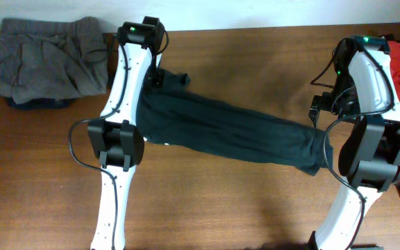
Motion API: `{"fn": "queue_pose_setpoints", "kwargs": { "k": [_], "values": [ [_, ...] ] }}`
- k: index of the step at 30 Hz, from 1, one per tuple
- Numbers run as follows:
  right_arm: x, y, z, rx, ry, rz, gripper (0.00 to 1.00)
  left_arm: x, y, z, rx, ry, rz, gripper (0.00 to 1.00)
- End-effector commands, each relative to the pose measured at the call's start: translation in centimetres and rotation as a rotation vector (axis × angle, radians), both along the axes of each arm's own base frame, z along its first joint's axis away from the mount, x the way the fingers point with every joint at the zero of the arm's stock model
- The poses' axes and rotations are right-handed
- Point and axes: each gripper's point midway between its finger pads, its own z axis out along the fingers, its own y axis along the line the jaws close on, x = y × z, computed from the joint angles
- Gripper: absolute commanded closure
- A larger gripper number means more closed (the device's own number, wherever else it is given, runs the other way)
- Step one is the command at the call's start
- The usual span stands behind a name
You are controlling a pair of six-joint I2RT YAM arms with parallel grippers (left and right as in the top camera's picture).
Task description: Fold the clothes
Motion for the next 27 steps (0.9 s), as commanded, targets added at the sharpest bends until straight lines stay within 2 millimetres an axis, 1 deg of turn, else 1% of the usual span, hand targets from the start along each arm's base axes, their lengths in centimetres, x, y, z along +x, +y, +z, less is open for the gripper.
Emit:
{"fn": "queue_pose_setpoints", "kwargs": {
  "k": [1,5,6,7,9,12,13,15,16,18,19,20,21,23,26,27],
  "values": [
    [0.2,-0.2,1.5,-0.025,-0.044,0.007,0.01,0.4,1.2,2.2,0.019,-0.054,0.029,0.98],
    [0.2,-0.2,1.5,-0.025,-0.044,0.007,0.01,0.4,1.2,2.3,0.018,-0.057,0.028,0.93],
    [0.2,-0.2,1.5,-0.025,-0.044,0.007,0.01,0.4,1.2,2.6,0.017,-0.061,0.029,0.93],
    [0.2,-0.2,1.5,-0.025,-0.044,0.007,0.01,0.4,1.2,2.7,0.017,-0.064,0.029,0.91],
    [0.2,-0.2,1.5,-0.025,-0.044,0.007,0.01,0.4,1.2,3.5,0.013,-0.08,0.029,0.89],
    [0.2,-0.2,1.5,-0.025,-0.044,0.007,0.01,0.5,1.2,5.0,0.007,-0.111,0.03,0.9],
    [0.2,-0.2,1.5,-0.025,-0.044,0.007,0.01,0.5,1.2,5.2,0.007,-0.116,0.03,0.9],
    [0.2,-0.2,1.5,-0.024,-0.044,0.012,0.01,0.5,1.4,6.2,0.013,-0.137,0.03,0.98],
    [0.2,-0.2,1.5,-0.024,-0.044,0.011,0.01,0.5,1.4,6.3,0.011,-0.14,0.03,0.99],
    [0.2,-0.2,1.5,-0.024,-0.044,0.012,0.01,0.4,1.4,6.3,0.011,-0.14,0.03,0.98],
    [0.2,-0.2,1.5,-0.024,-0.044,0.012,0.01,0.4,1.3,6.3,0.007,-0.139,0.03,0.87],
    [0.2,-0.2,1.5,-0.024,-0.046,0.012,0.01,0.5,1.4,6.3,0.008,-0.139,0.027,0.59],
    [0.3,-0.2,1.5,-0.025,-0.049,0.011,0.01,0.6,1.3,6.3,0.007,-0.143,0.026,0.51],
    [0.6,-0.3,1.4,-0.028,-0.064,0.011,0.01,1.0,0.9,6.3,-0.023,-0.157,0.027,0.51],
    [0.9,-0.3,1.4,-0.029,-0.074,0.011,0.01,1.5,-1.9,5.7,-0.179,-0.152,-0.027,0.51],
    [0.9,-0.3,1.4,-0.029,-0.074,0.011,0.01,1.7,-2.2,5.5,-0.191,-0.154,-0.027,0.55]
  ]
}}
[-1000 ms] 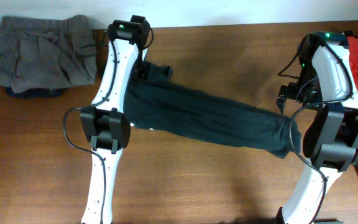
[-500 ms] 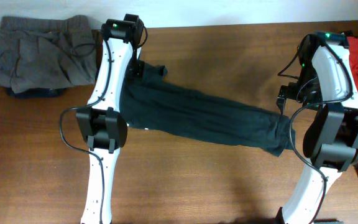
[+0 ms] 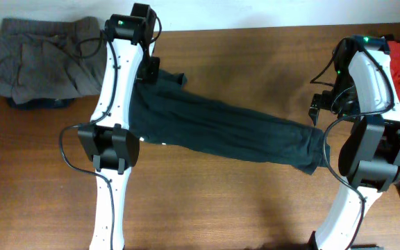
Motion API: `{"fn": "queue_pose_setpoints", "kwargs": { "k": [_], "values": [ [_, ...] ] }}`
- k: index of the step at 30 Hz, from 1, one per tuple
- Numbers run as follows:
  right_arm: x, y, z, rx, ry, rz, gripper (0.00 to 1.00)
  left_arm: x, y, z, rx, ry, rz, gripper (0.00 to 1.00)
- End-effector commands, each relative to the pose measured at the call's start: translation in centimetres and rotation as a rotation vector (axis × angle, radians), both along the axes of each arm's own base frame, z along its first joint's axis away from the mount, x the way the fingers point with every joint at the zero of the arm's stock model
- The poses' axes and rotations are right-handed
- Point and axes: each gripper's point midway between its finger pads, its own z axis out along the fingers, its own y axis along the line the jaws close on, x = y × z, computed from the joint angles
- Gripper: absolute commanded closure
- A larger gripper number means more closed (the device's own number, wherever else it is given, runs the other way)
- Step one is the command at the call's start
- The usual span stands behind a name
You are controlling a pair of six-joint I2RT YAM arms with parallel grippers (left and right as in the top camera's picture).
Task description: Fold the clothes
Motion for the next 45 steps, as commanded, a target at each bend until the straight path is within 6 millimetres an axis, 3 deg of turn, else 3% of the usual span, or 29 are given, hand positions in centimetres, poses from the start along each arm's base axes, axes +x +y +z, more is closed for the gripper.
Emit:
{"fn": "queue_pose_setpoints", "kwargs": {
  "k": [1,2,3,4,6,7,11,19,27,31,34,37,39,40,41,43,45],
  "values": [
    [0.3,-0.2,1.6,-0.025,-0.047,0.007,0.02,0.5,-2.2,0.8,-0.135,-0.025,-0.049,0.64],
    [0.2,-0.2,1.6,-0.025,-0.047,0.007,0.01,0.7,-2.5,0.6,-0.148,-0.03,-0.053,0.72],
    [0.2,-0.2,1.6,-0.025,-0.047,0.007,0.01,1.2,-2.9,0.1,-0.172,-0.035,-0.057,0.91],
    [0.2,-0.2,1.6,-0.025,-0.046,0.007,0.01,1.2,-3.2,-0.5,-0.183,-0.026,-0.059,0.99],
    [0.2,-0.2,1.6,-0.025,-0.046,0.007,0.02,0.9,-3.5,-1.5,-0.2,0.007,-0.059,0.99],
    [0.2,-0.2,1.6,-0.025,-0.046,0.007,0.01,-0.3,-3.4,-4.2,-0.189,0.095,-0.051,0.99],
    [0.2,-0.2,1.6,-0.025,-0.046,0.008,0.01,-1.5,-2.5,-6.4,-0.162,0.175,-0.033,0.99],
    [0.2,-0.2,1.6,-0.025,-0.046,0.008,0.01,-0.9,1.5,-7.3,-0.105,0.174,0.031,0.99],
    [0.2,-0.2,1.6,-0.025,-0.047,0.008,0.01,-2.3,6.3,-9.0,-0.105,0.253,0.131,0.99],
    [0.2,-0.2,1.6,-0.025,-0.047,0.008,0.01,-2.1,6.5,-7.7,-0.107,0.237,0.135,1.0],
    [0.2,-0.2,1.6,-0.025,-0.046,0.008,0.01,-1.2,5.7,-4.0,-0.113,0.155,0.115,0.99],
    [0.3,-0.2,1.6,-0.025,-0.047,0.007,0.01,0.4,3.5,0.5,-0.158,0.017,0.034,1.0],
    [0.3,-0.2,1.6,-0.025,-0.047,0.007,0.01,0.9,0.8,1.8,-0.239,-0.027,-0.049,0.99],
    [0.3,-0.2,1.6,-0.025,-0.048,0.007,0.01,0.9,-0.2,1.9,-0.263,-0.033,-0.064,0.92],
    [0.3,-0.2,1.6,-0.025,-0.048,0.007,0.01,1.0,-1.4,1.7,-0.288,-0.031,-0.086,0.65],
    [0.3,-0.2,1.6,-0.025,-0.047,0.007,0.01,1.2,-2.5,0.7,-0.283,-0.023,-0.129,0.34],
    [0.2,-0.2,1.6,-0.025,-0.047,0.007,0.01,1.6,-3.6,-0.7,-0.276,-0.02,-0.187,0.28]
  ]
}}
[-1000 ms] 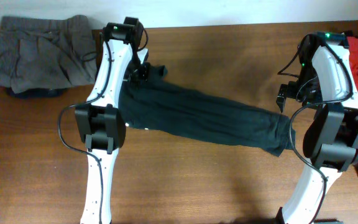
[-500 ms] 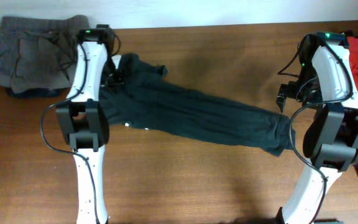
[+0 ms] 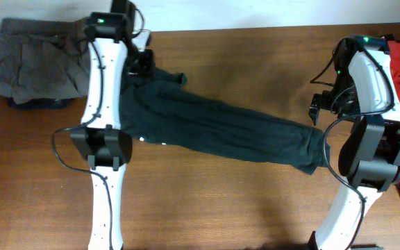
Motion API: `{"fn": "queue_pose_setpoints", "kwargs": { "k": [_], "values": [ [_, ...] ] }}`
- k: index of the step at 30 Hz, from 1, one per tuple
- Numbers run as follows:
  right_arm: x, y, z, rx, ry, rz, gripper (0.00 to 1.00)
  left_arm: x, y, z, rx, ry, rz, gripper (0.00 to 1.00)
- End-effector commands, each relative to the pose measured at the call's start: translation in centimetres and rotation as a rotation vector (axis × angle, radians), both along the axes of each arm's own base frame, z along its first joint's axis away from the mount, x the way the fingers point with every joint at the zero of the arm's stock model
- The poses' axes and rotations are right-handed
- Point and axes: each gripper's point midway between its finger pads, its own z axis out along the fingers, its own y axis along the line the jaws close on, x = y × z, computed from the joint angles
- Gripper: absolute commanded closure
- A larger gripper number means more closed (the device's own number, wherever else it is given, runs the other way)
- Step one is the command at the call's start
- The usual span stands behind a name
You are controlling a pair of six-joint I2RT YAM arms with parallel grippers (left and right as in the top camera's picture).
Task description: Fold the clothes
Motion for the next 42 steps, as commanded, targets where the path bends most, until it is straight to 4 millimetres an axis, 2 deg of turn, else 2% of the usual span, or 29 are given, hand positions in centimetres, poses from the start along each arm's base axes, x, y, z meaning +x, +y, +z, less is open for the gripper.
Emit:
{"fn": "queue_pose_setpoints", "kwargs": {
  "k": [1,5,9,15,17,18,19,20,21,23,26,30,34,37,42],
  "values": [
    [0.2,-0.2,1.6,-0.025,-0.045,0.003,0.01,0.6,-2.9,-2.5,-0.031,-0.001,-0.137,0.27],
    [0.2,-0.2,1.6,-0.025,-0.045,0.003,0.01,1.9,-4.2,-5.3,-0.019,-0.023,-0.221,0.23],
    [0.2,-0.2,1.6,-0.026,-0.044,0.004,0.01,1.8,-4.3,-7.3,-0.003,-0.005,-0.302,0.23],
    [0.2,-0.2,1.6,-0.025,-0.044,0.003,0.01,1.5,-4.2,-8.8,0.013,0.012,-0.389,0.25],
    [0.2,-0.2,1.6,-0.025,-0.044,0.004,0.01,1.5,-4.2,-8.8,0.014,0.012,-0.395,0.39],
    [0.2,-0.2,1.6,-0.026,-0.044,0.004,0.01,1.5,-4.2,-8.8,0.014,0.012,-0.395,0.54],
    [0.2,-0.2,1.6,-0.025,-0.045,0.003,0.01,1.5,-4.2,-8.8,0.013,0.012,-0.395,0.6],
    [0.2,-0.2,1.6,-0.026,-0.045,0.004,0.01,1.4,-4.2,-8.8,0.013,0.016,-0.394,0.73],
    [0.2,-0.2,1.6,-0.026,-0.044,0.004,0.01,1.2,-4.2,-8.9,0.014,0.022,-0.394,0.8],
    [0.2,-0.2,1.6,-0.026,-0.044,0.004,0.01,0.9,-4.1,-8.9,0.014,0.037,-0.394,0.9],
    [0.2,-0.2,1.6,-0.026,-0.044,0.004,0.01,0.3,-3.4,-9.0,0.045,0.067,-0.387,0.99],
    [0.2,-0.2,1.6,-0.026,-0.044,0.004,0.01,0.4,-2.1,-8.3,0.111,0.072,-0.285,0.99],
    [0.2,-0.2,1.6,-0.026,-0.044,0.004,0.01,0.1,-0.2,-4.4,0.188,0.041,-0.13,0.99],
    [0.2,-0.2,1.6,-0.026,-0.045,0.004,0.01,-0.3,0.1,-2.4,0.19,0.021,-0.066,0.99],
    [0.2,-0.2,1.6,-0.025,-0.043,0.004,0.01,-0.2,0.2,-1.9,0.17,0.016,0.034,0.99]
  ]
}}
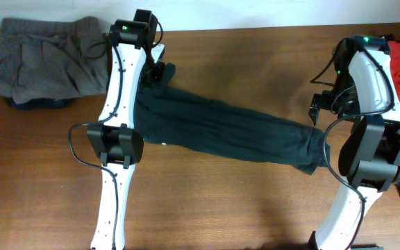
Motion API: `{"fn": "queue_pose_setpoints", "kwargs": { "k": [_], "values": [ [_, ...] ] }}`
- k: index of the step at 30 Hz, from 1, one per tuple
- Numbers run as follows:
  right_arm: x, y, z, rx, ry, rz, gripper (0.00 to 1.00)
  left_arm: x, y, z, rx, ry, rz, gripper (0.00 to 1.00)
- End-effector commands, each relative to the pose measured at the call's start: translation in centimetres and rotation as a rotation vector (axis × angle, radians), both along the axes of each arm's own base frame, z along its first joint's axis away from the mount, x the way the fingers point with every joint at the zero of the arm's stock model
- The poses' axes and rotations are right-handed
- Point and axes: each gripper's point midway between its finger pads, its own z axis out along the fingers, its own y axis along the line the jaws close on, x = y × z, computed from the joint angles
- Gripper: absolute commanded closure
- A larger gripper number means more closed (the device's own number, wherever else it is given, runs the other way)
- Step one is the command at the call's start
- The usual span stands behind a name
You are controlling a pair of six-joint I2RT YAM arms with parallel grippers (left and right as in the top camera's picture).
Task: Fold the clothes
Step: 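Drag the shirt's left end down-left with the left gripper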
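A dark green garment (221, 128) lies stretched in a long band across the wooden table, from upper left to lower right. My left gripper (160, 72) sits at the garment's upper left corner, which bunches up beside it; the arm covers the garment's left end. My right gripper (316, 111) hangs just above the band's right end (314, 149). From overhead, neither pair of fingers shows clearly, so their state is hidden.
A heap of grey clothes (40, 59) lies at the back left with something dark blue (37, 103) under it. A red cloth runs along the right edge, behind the right arm. The table's back edge (255, 29) is close.
My left gripper has moved right and slightly toward the front, back onto the garment's upper left corner. The pointed corner that stuck out to the right no longer shows. The right arm is unchanged.
My left gripper stood at the garment's upper left corner, then was further left and back twice, with the corner flap lying out to the right. Now it is back on that corner, which is bunched. The right arm stayed at the right end throughout.
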Motion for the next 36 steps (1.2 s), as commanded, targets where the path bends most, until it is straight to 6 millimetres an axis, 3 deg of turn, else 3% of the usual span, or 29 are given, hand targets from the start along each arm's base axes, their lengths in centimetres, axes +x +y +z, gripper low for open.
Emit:
{"fn": "queue_pose_setpoints", "kwargs": {
  "k": [1,4,9,13,21,25,28,33,35,36],
  "values": [
    [0.1,-0.2,1.6,-0.025,-0.041,0.004,0.01,0.4,0.8,2.8,0.002,-0.069,0.107,0.99],
    [0.0,-0.2,1.6,-0.023,-0.036,0.007,0.01,0.6,2.3,3.7,0.049,-0.102,0.188,0.99],
    [-0.1,-0.1,1.6,-0.022,-0.034,0.007,0.01,0.6,2.3,6.2,0.03,-0.149,0.205,0.99],
    [-0.1,-0.1,1.6,-0.023,-0.033,0.007,0.01,0.3,2.3,6.4,0.026,-0.142,0.215,0.99],
    [-0.2,-0.1,1.7,-0.021,-0.027,0.007,0.01,-4.2,3.1,7.5,0.058,-0.017,0.22,0.99],
    [-0.2,-0.1,1.7,-0.021,-0.027,0.007,0.01,-6.9,3.8,5.9,0.089,0.093,0.22,0.99],
    [-0.2,-0.1,1.7,-0.021,-0.027,0.007,0.01,-9.1,4.3,3.1,0.125,0.214,0.218,0.99],
    [-0.2,-0.1,1.7,-0.021,-0.026,0.007,0.01,-10.5,5.3,1.5,0.144,0.289,0.234,0.99],
    [-0.2,-0.1,1.7,-0.021,-0.026,0.007,0.01,-10.4,5.4,1.5,0.144,0.289,0.235,0.89],
    [-0.2,-0.1,1.7,-0.021,-0.026,0.007,0.01,-10.4,5.5,1.5,0.144,0.289,0.236,0.7]
  ]
}}
